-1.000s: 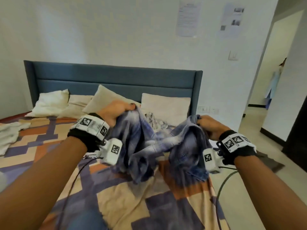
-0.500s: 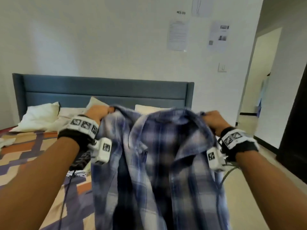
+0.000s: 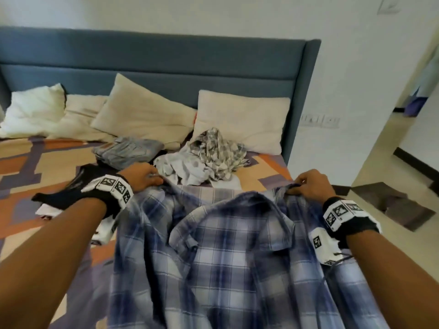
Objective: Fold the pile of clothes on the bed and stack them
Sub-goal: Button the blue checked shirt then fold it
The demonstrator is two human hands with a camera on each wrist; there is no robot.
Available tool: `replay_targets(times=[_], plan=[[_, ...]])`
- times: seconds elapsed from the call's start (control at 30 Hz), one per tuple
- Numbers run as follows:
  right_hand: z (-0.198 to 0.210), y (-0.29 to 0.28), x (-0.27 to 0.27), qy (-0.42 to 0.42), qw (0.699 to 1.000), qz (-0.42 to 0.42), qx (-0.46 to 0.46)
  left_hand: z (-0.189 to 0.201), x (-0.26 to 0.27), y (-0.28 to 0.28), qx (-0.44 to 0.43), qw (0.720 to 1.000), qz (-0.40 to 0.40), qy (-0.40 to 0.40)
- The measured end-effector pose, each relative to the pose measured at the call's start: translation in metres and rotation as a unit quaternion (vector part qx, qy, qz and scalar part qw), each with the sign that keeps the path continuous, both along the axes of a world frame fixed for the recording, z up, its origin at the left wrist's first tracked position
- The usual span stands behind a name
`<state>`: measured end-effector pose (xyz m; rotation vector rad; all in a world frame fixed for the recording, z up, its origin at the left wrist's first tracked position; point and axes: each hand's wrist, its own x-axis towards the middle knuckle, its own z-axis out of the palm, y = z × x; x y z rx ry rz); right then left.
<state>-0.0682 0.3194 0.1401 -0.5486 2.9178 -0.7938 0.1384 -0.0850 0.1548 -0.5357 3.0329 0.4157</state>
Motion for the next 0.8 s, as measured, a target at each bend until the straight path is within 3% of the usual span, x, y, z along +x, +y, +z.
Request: replay_targets(times=[0.13,0.23,0.3,0.37,0.47,0.53,0.6,0.63,0.7,0.77,0.8], plan=[[-0.022,-0.042,-0.061,0.051,0.996,-0.049,-0.05,-0.016,-0.053,-0.042,-0.113,0.992,0.039,0.049],[-0.049,-0.077,-0.074,0.084,0.991,-0.106,-0.016,-0.047,-0.077,-0.047,-0.21,0.973,0.091,0.028],[-0.071,-0.094,-0.071,0.061,0.991,-0.087,-0.082,-0.078,-0.089,-0.034,-0.181,0.98,0.078,0.031],[-0.099,-0.106,-0.062,0.031,0.99,-0.013,-0.138,-0.109,-0.1,-0.014,-0.072,0.995,0.024,0.062],[-0.146,-0.118,-0.051,-0.057,0.997,0.046,-0.034,-0.154,-0.111,0.02,0.05,0.999,-0.005,0.006],[-0.165,-0.124,-0.044,-0.068,0.993,0.064,0.075,-0.177,-0.115,0.035,0.014,0.998,-0.007,-0.063],[-0.17,-0.128,-0.042,-0.024,0.992,0.054,0.114,-0.186,-0.116,0.045,-0.085,0.993,0.013,-0.075],[-0.171,-0.129,-0.042,-0.006,0.994,0.042,0.097,-0.186,-0.115,0.049,-0.117,0.991,0.028,-0.052],[-0.166,-0.129,-0.048,0.001,1.0,0.006,0.013,-0.177,-0.118,0.053,-0.101,0.993,0.061,-0.009],[-0.149,-0.137,-0.053,-0.067,0.982,-0.037,-0.172,-0.159,-0.128,0.051,0.011,0.994,0.092,0.049],[-0.138,-0.145,-0.053,-0.127,0.953,-0.059,-0.269,-0.149,-0.135,0.052,0.081,0.986,0.119,0.083]])
